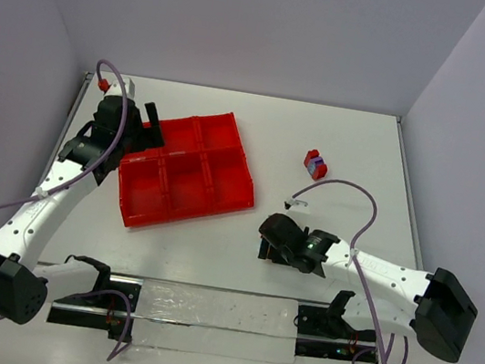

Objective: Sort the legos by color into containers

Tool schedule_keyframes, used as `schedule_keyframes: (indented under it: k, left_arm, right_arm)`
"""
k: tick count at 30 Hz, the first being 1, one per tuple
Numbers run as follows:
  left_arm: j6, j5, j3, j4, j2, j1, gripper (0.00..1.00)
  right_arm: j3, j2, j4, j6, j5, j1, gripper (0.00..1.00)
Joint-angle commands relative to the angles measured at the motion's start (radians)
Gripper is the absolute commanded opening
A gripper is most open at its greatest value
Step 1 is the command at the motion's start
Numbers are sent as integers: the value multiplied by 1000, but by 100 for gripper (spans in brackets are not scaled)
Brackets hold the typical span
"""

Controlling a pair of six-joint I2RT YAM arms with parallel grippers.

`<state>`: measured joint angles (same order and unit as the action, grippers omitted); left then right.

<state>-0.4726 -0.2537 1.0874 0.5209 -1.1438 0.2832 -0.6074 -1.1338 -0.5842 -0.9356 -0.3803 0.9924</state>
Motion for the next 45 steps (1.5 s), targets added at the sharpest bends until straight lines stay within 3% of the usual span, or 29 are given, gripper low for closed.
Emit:
schedule_keyframes:
  k: [1,20,31,36,38,41,45]
  left_arm:
    - [-12,-1,31,-9,-5,8,99]
    - [-3,-7,42,-7,-31,10,99]
    - [-11,-2,34,-13,-32,10,99]
    - [-30,18,46,-9,-29,10,100]
    - [-49,28,63,5,-37,10,99]
    - [-66,60,103,19,-59,10,99]
    - [-82,203,158,10,-95,17,98]
  right_arm:
    - [29,-17,83,-11,-22,5,71]
    - [49,-117,187,25,-87,5,61]
    - [57,-115,180,-3,-114,5,36]
    - [21,-67,143,26,-105,5,10]
    - [-5,-29,130,48,-96,6,5]
    - [-37,11,108,95,-93,11,2]
    - [-96,79,128,210,-84,17,1]
